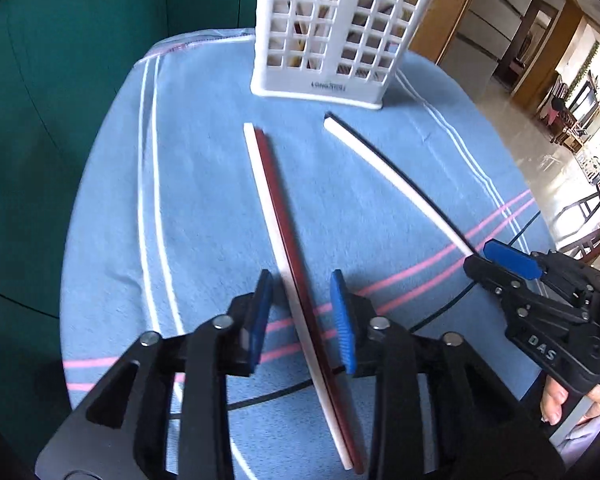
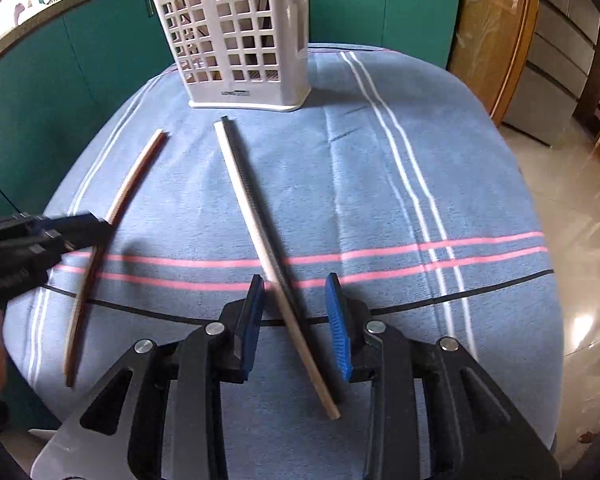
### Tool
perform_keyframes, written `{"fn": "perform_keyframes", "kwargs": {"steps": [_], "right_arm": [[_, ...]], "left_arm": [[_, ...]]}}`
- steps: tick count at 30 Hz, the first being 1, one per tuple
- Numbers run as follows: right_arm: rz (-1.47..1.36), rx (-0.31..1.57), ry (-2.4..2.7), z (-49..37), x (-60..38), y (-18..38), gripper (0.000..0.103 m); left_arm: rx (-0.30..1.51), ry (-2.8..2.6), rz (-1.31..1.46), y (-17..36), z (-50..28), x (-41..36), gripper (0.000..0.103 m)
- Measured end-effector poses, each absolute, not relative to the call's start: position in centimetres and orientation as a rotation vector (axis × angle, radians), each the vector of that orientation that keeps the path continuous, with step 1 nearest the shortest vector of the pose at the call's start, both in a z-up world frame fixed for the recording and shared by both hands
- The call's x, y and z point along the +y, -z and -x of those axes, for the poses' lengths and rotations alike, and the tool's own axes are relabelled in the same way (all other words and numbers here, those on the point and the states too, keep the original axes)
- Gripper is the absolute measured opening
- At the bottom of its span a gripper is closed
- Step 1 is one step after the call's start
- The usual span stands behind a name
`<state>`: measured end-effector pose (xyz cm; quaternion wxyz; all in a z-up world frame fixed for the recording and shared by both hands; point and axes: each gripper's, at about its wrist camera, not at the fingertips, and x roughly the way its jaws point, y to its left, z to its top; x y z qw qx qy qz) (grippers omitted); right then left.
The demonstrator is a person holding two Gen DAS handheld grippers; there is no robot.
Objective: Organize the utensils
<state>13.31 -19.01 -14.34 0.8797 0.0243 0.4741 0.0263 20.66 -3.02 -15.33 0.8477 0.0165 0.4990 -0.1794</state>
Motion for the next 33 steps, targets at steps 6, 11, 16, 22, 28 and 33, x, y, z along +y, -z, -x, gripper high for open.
{"fn": "perform_keyframes", "kwargs": {"steps": [6,11,16,22,28,33], "right_arm": [[-0.131,0.991,-0.143,-12.4,-19.0,13.9,0.010],[-0.138,0.954,-0.149,-11.8,-18.9,12.7,0.006],[-0.149,0.907,-0.135,-11.0,-19.6,11.1,0.006],[-0.158,0.936,0.007,-10.9,-21.9,11.7,0.007],[-0.170,0.933,0.040,-10.3,-22.7,11.9,0.031],[-0.184,0.944,0.038,-10.5,-23.0,12.3,0.032]], "left_arm": [[1.047,0.346,-0.036,15.2,-20.5,-2.9,0.013],[1.031,0.360,0.008,14.5,-20.1,-2.4,0.004],[0.936,0.399,0.012,11.7,-18.6,-2.2,0.000],[0.918,0.388,-0.007,11.3,-18.7,-1.9,0.000],[0.985,0.402,-0.037,13.8,-19.3,-2.8,0.005],[1.003,0.390,-0.080,15.1,-19.2,-3.5,0.008]]}}
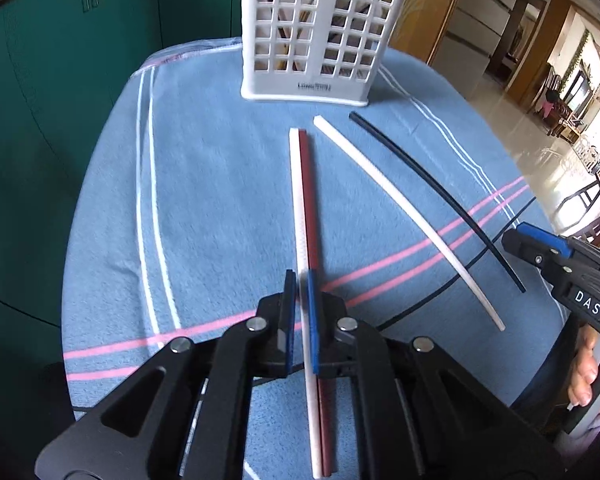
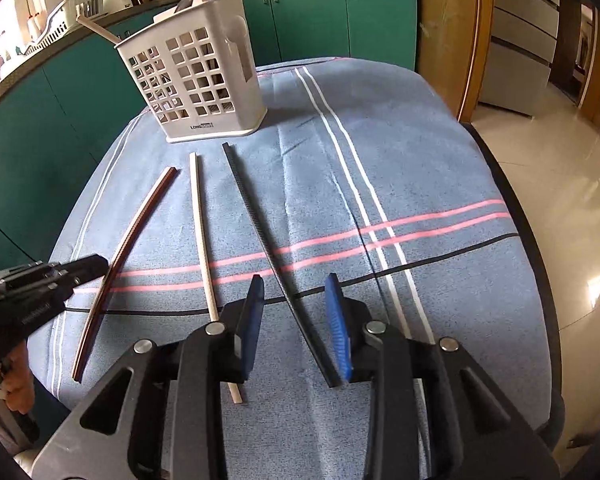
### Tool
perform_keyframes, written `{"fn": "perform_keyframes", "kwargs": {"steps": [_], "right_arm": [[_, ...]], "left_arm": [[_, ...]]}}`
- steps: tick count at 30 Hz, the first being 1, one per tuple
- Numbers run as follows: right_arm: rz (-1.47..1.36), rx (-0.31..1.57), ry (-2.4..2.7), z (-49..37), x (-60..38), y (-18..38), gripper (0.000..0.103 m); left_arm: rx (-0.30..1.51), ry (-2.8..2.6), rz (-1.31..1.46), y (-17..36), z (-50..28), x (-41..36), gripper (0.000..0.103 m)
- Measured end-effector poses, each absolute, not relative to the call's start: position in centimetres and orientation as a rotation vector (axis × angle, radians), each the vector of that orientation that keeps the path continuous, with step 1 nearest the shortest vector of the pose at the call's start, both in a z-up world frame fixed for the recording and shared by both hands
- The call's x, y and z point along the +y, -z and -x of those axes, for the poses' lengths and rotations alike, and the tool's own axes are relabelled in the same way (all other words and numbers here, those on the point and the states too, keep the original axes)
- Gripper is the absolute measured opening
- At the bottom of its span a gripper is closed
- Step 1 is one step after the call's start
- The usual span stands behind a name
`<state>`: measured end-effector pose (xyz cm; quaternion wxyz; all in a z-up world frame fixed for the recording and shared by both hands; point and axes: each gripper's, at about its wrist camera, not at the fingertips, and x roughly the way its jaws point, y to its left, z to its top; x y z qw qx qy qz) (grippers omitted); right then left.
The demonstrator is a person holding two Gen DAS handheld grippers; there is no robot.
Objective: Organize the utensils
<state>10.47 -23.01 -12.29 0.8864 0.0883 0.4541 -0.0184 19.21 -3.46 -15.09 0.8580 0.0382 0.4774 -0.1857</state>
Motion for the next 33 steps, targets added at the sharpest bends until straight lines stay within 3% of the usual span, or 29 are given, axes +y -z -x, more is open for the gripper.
{"fn": "perform_keyframes", "kwargs": {"steps": [4,9,12,16,17,19,22,30,33], "right_arm": [[-0.197,0.956,0.036,-10.7,-23.2,12.8,0.032],[-0.201,0.965,0.039,-10.8,-23.3,13.3,0.033],[-0.198,0.980,0.046,-10.9,-23.3,13.6,0.033],[-0.175,0.989,0.034,-10.7,-22.8,13.7,0.033],[-0.168,0.990,0.025,-10.7,-22.7,13.7,0.030],[-0.153,1.001,0.010,-10.7,-22.2,13.7,0.010],[-0.135,1.024,-0.034,-10.4,-21.6,13.7,0.007],[-0.098,1.073,-0.053,-9.0,-21.1,13.6,0.007],[-0.098,1.063,-0.033,-9.6,-21.3,13.7,0.018]], "left_arm": [[1.004,0.372,-0.093,15.4,-19.4,-3.2,0.018],[0.991,0.357,-0.166,15.5,-19.0,-3.9,0.018],[1.006,0.327,-0.123,15.5,-19.6,-3.3,0.009],[1.032,0.259,-0.065,15.5,-20.6,-1.6,0.006],[1.038,0.261,-0.069,15.5,-20.6,-1.5,0.006],[1.049,0.264,-0.086,15.4,-20.4,-1.5,0.006],[1.065,0.280,-0.106,15.4,-19.5,-1.7,0.006],[1.095,0.304,-0.066,15.5,-18.7,-1.3,0.007],[1.083,0.307,-0.065,15.6,-19.3,-1.4,0.011]]}}
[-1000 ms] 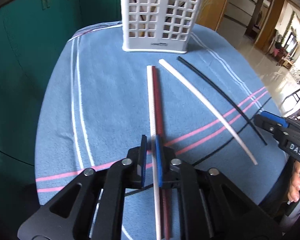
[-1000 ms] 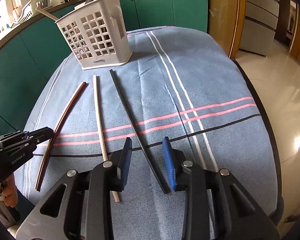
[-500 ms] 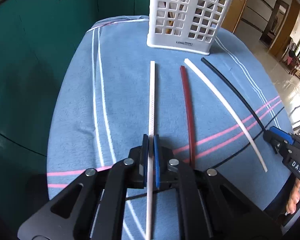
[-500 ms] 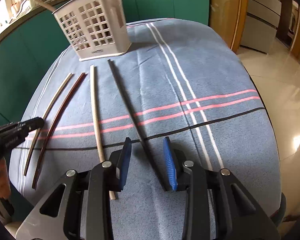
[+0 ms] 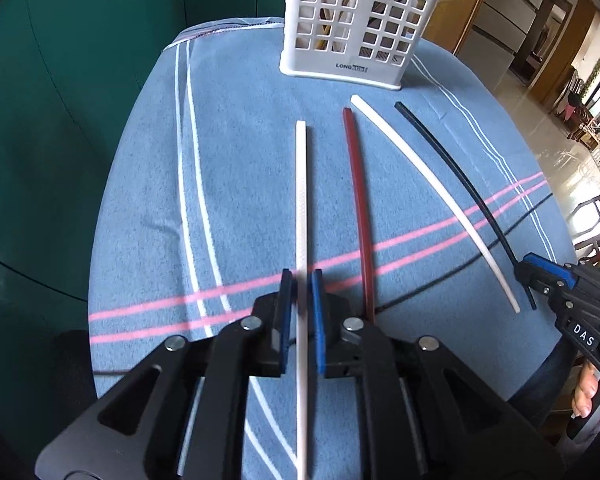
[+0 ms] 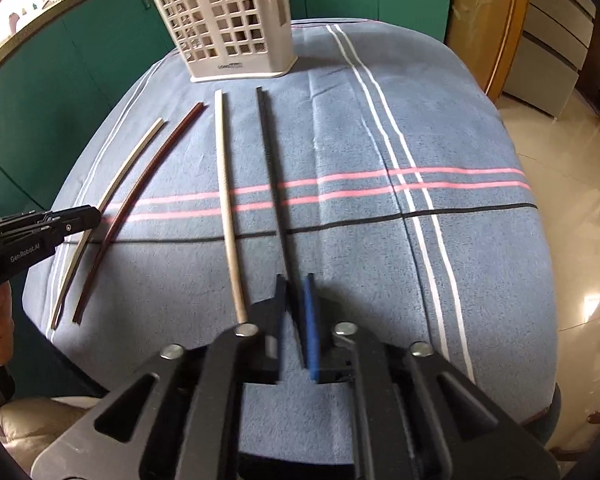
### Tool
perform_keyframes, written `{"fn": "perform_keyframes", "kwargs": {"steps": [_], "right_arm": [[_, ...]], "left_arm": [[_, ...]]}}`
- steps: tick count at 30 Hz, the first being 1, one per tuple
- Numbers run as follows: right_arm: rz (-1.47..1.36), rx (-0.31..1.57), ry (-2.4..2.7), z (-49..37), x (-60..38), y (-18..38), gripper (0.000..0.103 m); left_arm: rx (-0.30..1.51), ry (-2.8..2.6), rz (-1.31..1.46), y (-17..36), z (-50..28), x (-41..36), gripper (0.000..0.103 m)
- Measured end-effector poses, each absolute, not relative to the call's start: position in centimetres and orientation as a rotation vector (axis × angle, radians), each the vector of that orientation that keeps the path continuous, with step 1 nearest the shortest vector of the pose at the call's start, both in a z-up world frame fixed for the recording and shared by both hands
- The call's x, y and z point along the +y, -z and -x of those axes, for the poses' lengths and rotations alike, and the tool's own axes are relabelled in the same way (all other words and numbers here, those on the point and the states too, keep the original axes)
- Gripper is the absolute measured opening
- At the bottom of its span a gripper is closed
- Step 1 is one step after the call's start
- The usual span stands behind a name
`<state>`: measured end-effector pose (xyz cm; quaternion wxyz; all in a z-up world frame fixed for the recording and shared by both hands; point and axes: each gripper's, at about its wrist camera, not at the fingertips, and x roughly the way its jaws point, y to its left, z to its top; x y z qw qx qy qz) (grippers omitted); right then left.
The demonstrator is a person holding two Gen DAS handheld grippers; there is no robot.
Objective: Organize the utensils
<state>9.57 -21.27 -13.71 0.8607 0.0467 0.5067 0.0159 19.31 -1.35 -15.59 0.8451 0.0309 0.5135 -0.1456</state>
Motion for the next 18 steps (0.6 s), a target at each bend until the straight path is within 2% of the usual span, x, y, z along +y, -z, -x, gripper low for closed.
{"fn": "perform_keyframes", "kwargs": {"steps": [9,10,11,13,18], "right_arm": [[-0.065,1.043,-0.072,-15.0,-19.8,13.9,0.018],[-0.056,1.042,-0.072,-16.0,-19.7,13.8,0.018],[-0.050,1.041,-0.069,-17.0,-19.6,13.7,0.018],[-0.038,1.033,-0.069,-19.3,-19.4,13.4,0.018],[0.003,1.047,-0.066,-23.6,-18.4,13.1,0.018]], "left_arm": [[1.070,0.283,-0.069,15.6,-22.0,-2.0,0.018],[1.073,0.276,-0.073,15.6,-22.5,-2.1,0.021],[1.076,0.272,-0.075,15.5,-22.8,-2.3,0.029],[1.074,0.264,-0.083,15.6,-23.9,-2.5,0.034],[1.063,0.246,-0.119,15.6,-26.7,-3.5,0.034]]}}
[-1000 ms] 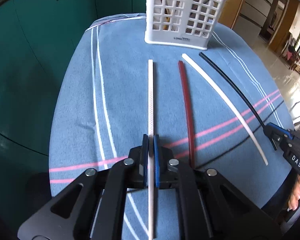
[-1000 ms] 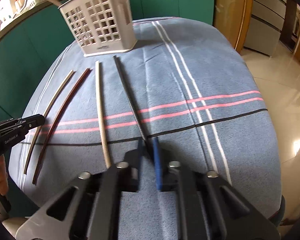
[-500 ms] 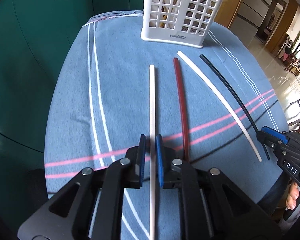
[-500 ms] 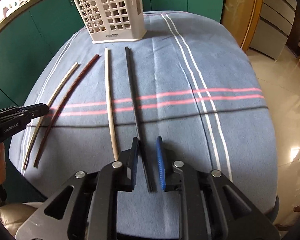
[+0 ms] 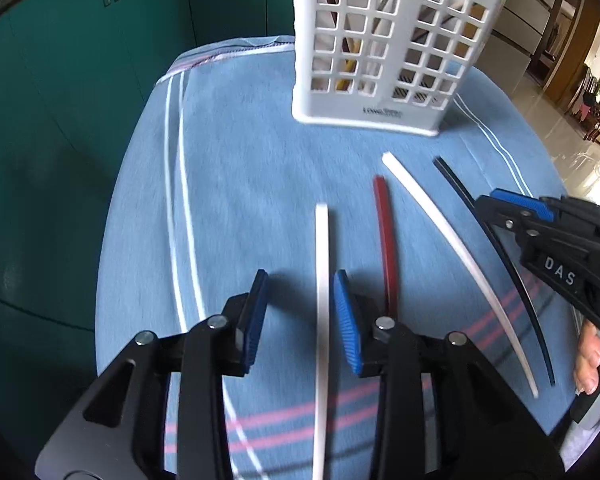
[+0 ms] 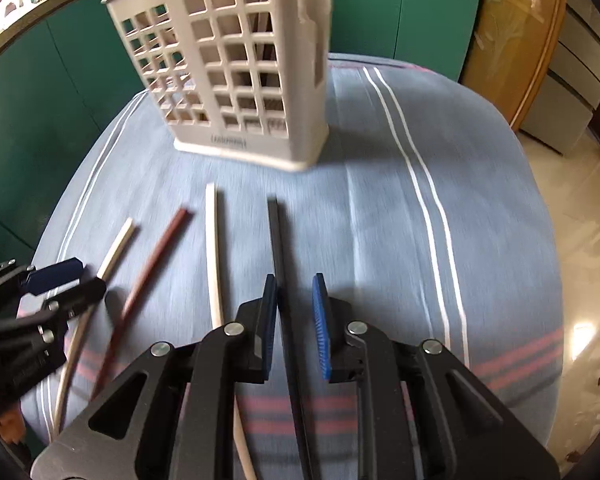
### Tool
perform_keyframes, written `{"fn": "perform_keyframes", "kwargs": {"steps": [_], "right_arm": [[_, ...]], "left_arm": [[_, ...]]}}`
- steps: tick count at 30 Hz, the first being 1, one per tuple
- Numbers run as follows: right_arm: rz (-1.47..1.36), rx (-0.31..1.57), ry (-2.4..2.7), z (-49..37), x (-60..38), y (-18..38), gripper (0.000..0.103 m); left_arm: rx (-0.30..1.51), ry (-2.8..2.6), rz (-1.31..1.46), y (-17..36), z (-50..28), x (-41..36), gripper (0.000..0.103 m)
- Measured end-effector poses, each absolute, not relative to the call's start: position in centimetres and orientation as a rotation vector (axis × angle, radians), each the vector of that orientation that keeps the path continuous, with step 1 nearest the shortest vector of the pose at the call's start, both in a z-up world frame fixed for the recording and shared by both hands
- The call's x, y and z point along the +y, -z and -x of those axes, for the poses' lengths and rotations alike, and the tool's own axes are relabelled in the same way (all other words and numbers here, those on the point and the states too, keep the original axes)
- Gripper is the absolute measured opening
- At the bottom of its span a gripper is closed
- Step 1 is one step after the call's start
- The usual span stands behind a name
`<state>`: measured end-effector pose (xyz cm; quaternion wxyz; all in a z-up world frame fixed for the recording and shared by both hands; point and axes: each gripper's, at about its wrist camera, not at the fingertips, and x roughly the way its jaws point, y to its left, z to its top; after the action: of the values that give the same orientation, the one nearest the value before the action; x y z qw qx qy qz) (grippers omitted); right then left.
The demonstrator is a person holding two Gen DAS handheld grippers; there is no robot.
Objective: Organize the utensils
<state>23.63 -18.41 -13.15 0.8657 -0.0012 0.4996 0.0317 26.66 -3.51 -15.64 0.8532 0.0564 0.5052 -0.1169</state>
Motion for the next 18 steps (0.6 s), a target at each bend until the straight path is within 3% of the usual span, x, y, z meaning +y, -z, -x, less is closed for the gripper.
{"fn": "perform_keyframes", "kwargs": {"steps": [8,11,18], "right_arm": [[0.040,1.069,-0.051,-26.6,-17.3,13.9,0.019],[0.033,1.064,-0.050,-26.8,-17.3,13.8,0.026],[0.033,1.056,-0.060,-26.6,-17.5,13.9,0.027]], "left_arm": [[1.075,0.224,-0.173,15.9,-29.5,-4.7,0.042],[1.071,0.221,-0.176,15.9,-29.7,-4.8,0.043],[1.062,0.221,-0.179,15.9,-29.4,-4.8,0.043]]}}
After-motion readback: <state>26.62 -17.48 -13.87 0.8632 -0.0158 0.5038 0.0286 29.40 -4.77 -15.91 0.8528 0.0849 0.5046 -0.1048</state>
